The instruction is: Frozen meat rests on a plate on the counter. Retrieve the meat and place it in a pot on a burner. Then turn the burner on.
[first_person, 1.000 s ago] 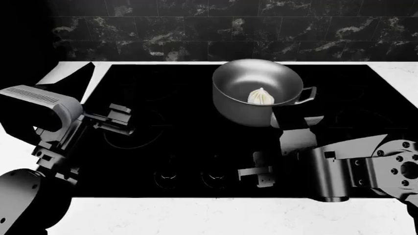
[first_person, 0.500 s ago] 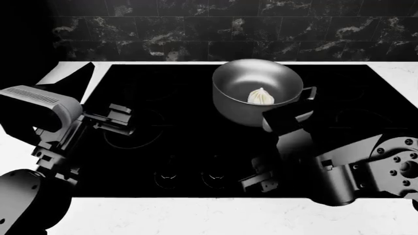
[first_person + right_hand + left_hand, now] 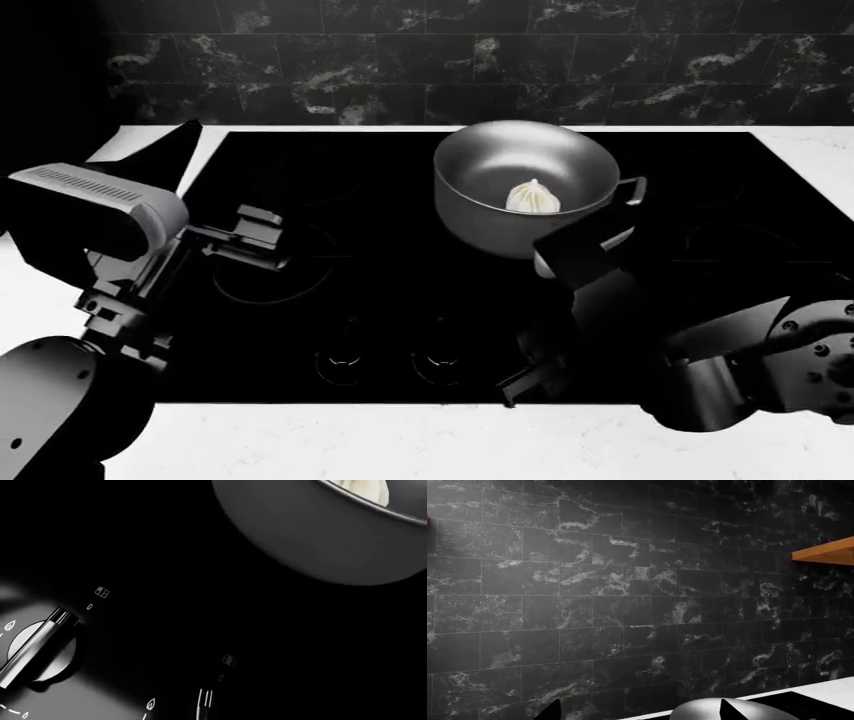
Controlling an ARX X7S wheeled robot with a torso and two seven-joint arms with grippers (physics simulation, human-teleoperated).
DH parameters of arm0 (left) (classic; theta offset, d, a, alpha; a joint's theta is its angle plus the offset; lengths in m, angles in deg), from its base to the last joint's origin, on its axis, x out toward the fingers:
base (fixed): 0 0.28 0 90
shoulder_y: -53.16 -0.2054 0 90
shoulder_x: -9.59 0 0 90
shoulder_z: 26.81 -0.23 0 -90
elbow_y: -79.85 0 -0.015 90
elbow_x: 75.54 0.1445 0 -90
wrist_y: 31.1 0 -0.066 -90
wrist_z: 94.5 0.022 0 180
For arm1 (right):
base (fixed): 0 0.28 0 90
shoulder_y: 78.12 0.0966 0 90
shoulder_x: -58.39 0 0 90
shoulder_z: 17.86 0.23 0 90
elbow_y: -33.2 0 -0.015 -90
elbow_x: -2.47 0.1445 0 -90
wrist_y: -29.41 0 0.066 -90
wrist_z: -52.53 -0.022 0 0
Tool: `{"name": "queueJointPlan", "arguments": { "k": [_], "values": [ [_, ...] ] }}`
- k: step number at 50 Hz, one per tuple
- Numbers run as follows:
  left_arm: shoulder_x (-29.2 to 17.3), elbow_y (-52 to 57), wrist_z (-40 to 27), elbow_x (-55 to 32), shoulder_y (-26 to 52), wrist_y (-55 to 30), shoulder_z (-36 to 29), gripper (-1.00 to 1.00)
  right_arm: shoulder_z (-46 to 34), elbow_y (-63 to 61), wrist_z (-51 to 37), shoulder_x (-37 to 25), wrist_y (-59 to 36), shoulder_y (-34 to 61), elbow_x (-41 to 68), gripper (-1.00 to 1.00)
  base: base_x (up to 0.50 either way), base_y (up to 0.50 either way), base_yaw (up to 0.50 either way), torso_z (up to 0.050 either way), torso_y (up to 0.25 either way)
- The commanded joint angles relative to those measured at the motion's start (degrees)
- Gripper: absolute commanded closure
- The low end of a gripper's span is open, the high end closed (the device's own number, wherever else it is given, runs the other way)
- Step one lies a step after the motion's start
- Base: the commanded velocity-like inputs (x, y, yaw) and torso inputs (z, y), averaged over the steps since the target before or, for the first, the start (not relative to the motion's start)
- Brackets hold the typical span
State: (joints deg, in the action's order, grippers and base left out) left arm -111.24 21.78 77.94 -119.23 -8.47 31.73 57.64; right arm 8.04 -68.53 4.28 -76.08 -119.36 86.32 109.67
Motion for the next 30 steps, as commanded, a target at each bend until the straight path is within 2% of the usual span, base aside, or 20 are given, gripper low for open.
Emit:
{"name": "queueJointPlan", "arguments": {
  "k": [1,19,30],
  "values": [
    [0.5,0.6,-1.4,1.1,2.2,-1.6,-2.0,-1.00,-1.1,-1.1,5.6,-2.8,-3.0,0.3,-9.0,1.00,0.00,0.00,0.00,0.000,0.000],
    [1.6,2.4,-6.3,-1.1,6.4,-7.3,-3.8,-1.00,-2.6,-2.3,18.8,-6.0,-2.6,1.3,-21.4,1.00,0.00,0.00,0.00,0.000,0.001],
    [2.2,1.9,-6.7,-0.5,7.3,-7.6,-5.1,-1.00,-5.2,-0.5,26.1,-6.0,-2.6,3.7,-30.8,1.00,0.00,0.00,0.00,0.001,0.001]
  ]
}}
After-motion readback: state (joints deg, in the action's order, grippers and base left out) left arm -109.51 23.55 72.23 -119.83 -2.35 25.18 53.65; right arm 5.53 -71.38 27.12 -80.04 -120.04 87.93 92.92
